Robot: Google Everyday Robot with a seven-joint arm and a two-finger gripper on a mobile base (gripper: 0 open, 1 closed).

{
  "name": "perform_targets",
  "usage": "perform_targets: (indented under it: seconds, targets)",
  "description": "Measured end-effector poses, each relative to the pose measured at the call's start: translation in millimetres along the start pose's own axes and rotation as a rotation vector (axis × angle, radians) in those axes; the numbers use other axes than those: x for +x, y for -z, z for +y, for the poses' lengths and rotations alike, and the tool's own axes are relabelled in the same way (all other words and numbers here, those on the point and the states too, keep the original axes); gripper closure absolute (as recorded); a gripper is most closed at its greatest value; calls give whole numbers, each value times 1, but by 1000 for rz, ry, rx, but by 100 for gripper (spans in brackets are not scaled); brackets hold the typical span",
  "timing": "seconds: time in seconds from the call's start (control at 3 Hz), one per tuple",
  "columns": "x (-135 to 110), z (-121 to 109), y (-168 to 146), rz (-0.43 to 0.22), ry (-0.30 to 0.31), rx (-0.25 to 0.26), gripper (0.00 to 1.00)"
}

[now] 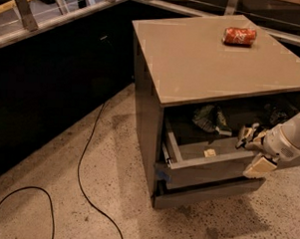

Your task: Place water bottle into middle drawer

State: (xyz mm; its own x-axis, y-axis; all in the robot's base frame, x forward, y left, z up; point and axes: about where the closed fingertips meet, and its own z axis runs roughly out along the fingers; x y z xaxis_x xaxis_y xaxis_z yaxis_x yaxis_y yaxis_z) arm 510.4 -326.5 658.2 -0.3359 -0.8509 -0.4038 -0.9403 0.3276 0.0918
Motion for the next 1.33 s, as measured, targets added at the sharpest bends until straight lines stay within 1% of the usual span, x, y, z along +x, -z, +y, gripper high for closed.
perform_targets:
  seconds: [0.33, 0.67, 1.0, 1.33]
  targets:
    - [-1, -1, 3, 0, 0, 0, 73]
    - [0, -3, 4, 0, 0, 0, 77]
    - [24, 12, 13, 5, -7, 17, 79]
    - [23, 12, 13, 5, -7, 17, 79]
